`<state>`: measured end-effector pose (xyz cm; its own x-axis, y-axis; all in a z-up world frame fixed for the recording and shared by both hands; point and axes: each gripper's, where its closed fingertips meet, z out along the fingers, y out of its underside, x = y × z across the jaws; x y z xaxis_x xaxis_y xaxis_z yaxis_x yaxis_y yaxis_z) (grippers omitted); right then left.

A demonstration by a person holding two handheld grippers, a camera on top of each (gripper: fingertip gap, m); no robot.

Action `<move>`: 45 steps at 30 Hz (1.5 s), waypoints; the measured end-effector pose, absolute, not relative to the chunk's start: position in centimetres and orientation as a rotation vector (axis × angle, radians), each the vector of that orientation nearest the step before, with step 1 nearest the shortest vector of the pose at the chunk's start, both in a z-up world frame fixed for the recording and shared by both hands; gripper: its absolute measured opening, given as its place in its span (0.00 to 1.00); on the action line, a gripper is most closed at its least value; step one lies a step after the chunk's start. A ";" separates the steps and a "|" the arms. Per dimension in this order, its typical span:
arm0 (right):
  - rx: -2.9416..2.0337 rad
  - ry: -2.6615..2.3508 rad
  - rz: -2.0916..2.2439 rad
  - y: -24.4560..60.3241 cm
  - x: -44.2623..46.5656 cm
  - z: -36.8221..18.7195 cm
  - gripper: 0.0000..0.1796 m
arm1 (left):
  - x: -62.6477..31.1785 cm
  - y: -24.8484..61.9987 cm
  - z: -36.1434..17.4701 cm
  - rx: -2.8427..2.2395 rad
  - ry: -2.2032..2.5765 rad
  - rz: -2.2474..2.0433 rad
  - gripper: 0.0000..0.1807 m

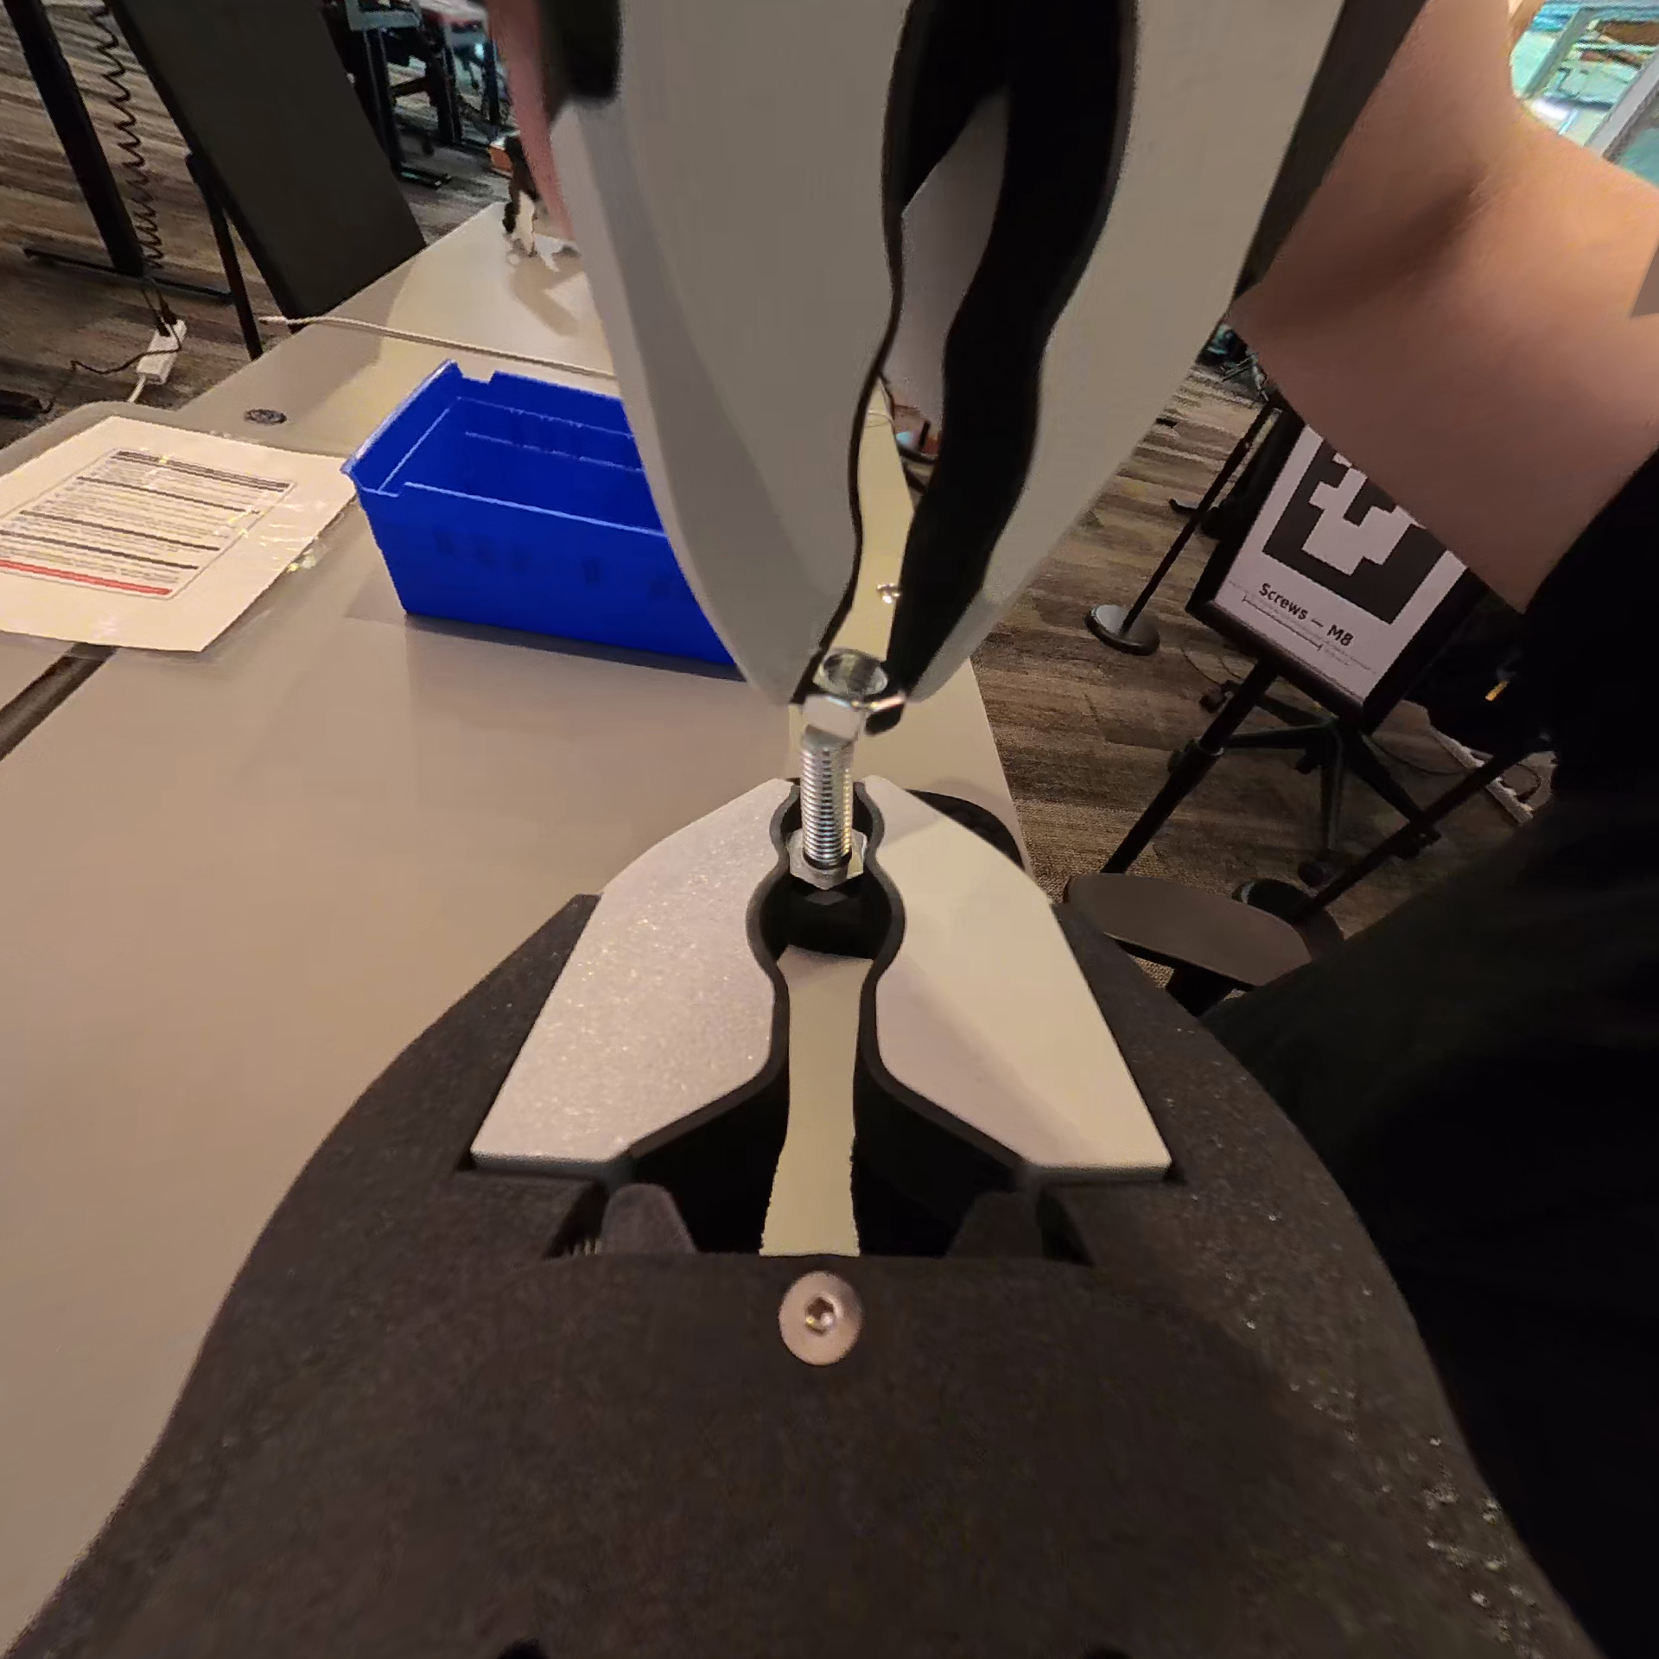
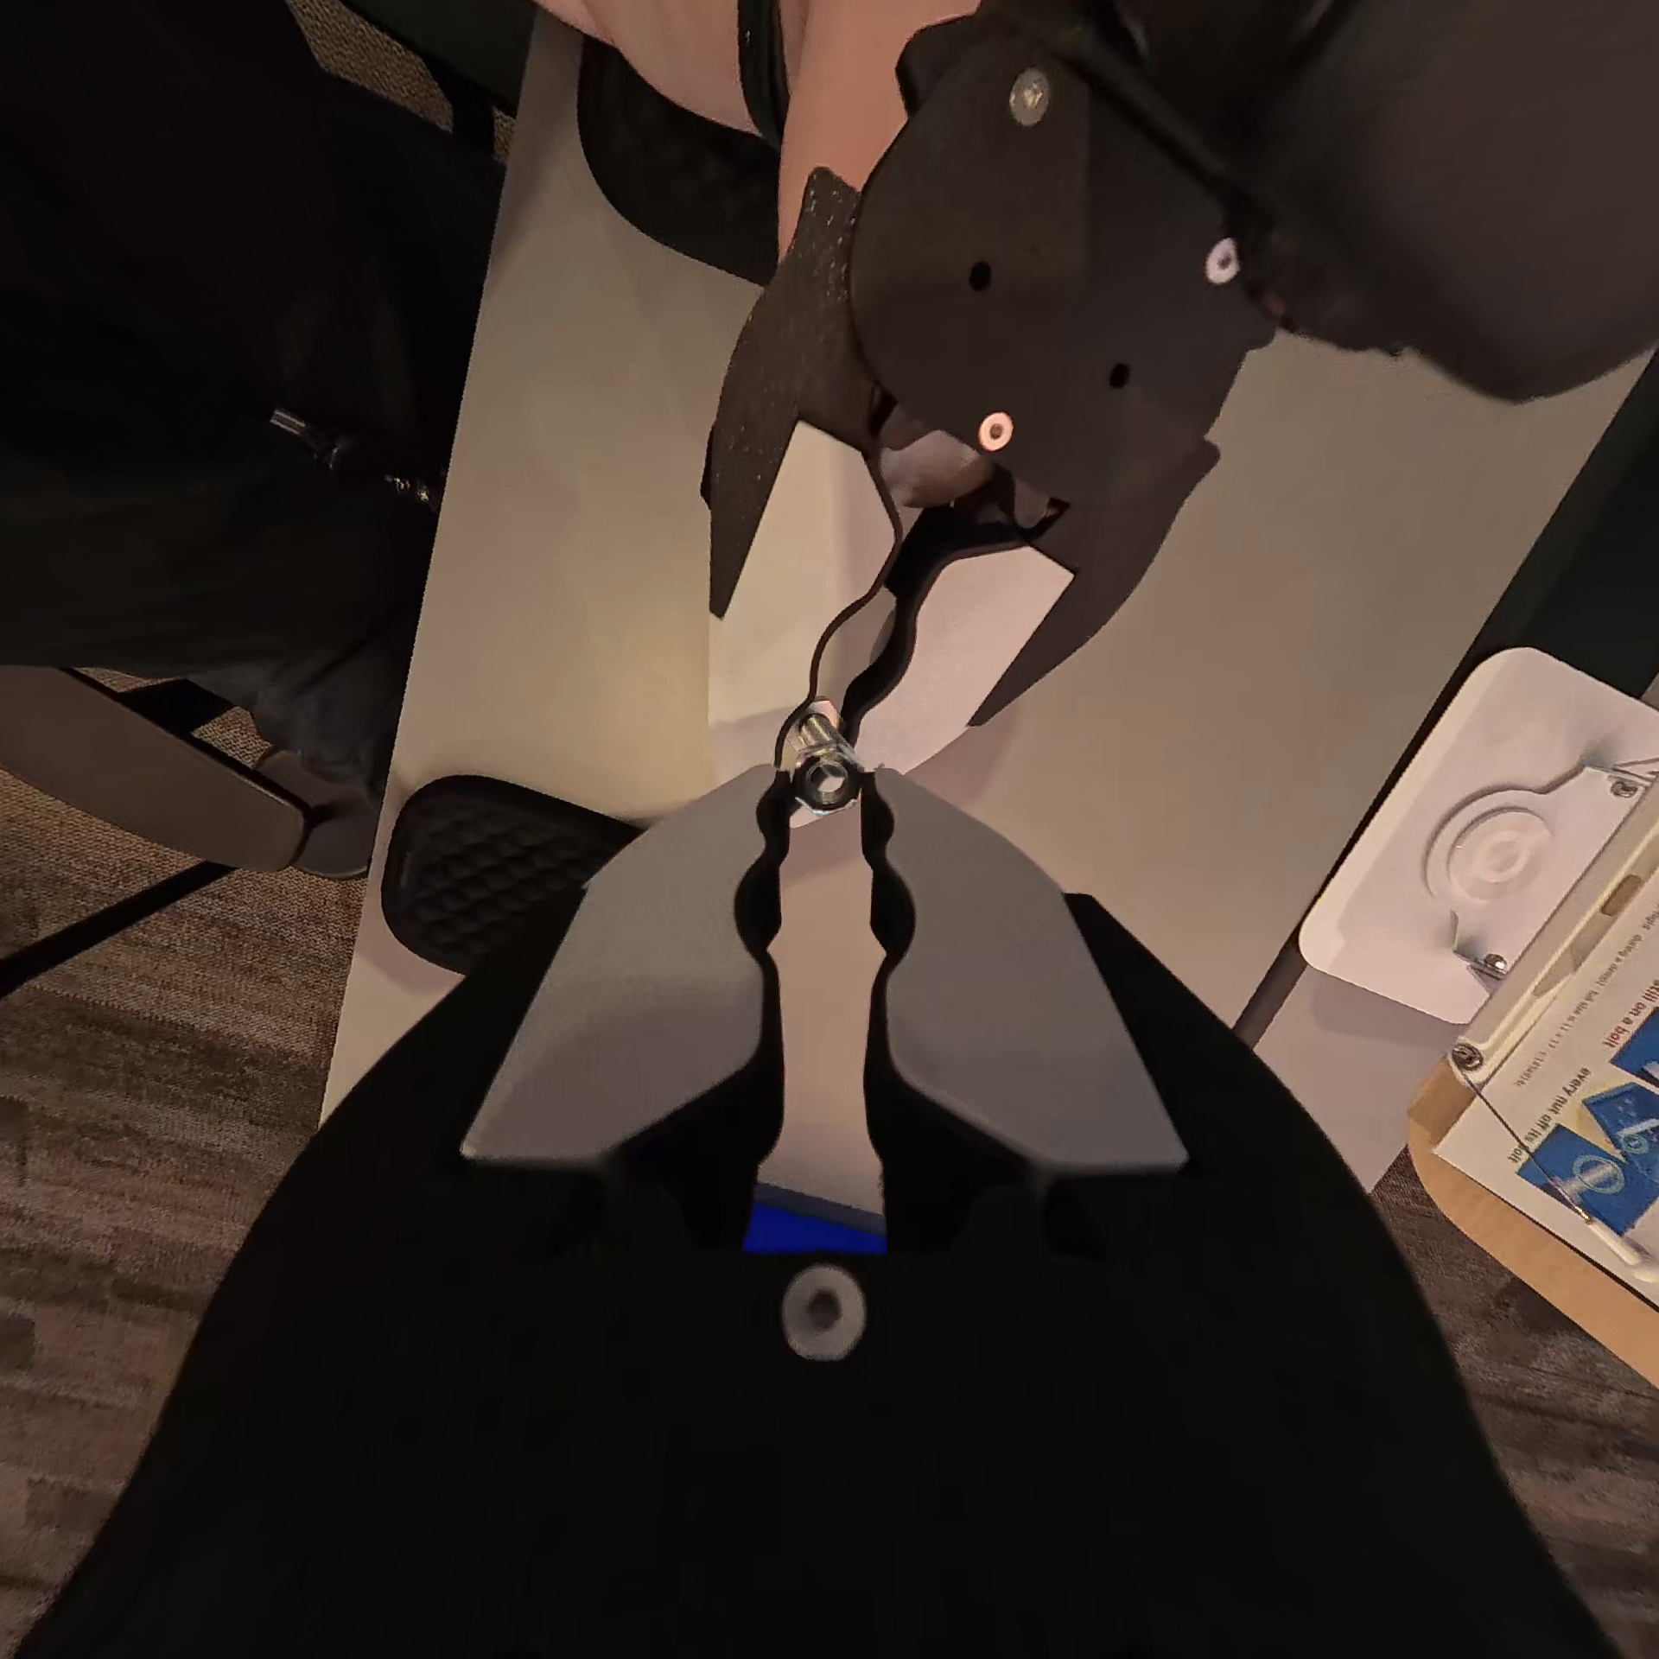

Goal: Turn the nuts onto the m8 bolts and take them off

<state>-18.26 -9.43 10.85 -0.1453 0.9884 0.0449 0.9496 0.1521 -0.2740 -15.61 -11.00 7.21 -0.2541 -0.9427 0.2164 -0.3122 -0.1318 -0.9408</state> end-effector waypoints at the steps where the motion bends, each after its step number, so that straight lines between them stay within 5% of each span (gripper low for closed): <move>1: -1.892 -2.216 0.258 -9.4 -18.3 10.8 0.08 | -15.7 -11.1 7.3 -1.410 1.569 -1.406 0.06; 23: -1.904 -2.337 0.304 -11.0 -18.4 10.0 0.08 | -15.6 -12.5 6.5 -1.316 1.703 -1.286 0.05; 45: -2.435 -1.495 0.276 -7.3 -18.6 9.5 0.08 | -15.7 -7.4 5.7 -1.536 1.485 -0.960 0.05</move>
